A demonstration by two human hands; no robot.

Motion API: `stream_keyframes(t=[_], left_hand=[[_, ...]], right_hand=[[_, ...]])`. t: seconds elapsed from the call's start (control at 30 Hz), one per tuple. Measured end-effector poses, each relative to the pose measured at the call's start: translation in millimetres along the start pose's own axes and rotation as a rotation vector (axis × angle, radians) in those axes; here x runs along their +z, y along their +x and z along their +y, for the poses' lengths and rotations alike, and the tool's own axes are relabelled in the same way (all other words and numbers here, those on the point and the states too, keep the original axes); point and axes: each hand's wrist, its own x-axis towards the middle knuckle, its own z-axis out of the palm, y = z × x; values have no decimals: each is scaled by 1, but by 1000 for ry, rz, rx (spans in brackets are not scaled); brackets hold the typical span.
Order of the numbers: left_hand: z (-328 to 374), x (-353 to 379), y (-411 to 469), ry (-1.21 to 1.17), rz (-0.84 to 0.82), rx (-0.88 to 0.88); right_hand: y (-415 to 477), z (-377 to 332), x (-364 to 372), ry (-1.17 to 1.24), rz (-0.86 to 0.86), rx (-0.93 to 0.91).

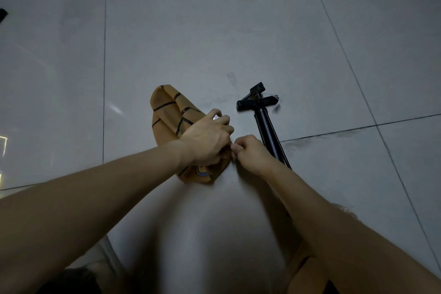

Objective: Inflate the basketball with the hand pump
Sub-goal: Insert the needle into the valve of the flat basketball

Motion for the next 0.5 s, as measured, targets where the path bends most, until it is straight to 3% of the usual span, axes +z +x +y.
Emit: stream_keyframes(t=[0.17, 0.5], left_hand=[[0, -1, 1, -43, 3, -17], [0, 1, 3, -51, -18, -37]], right_hand=[[-1, 2, 4, -99, 57, -84], [4, -4, 6, -15, 35, 44]])
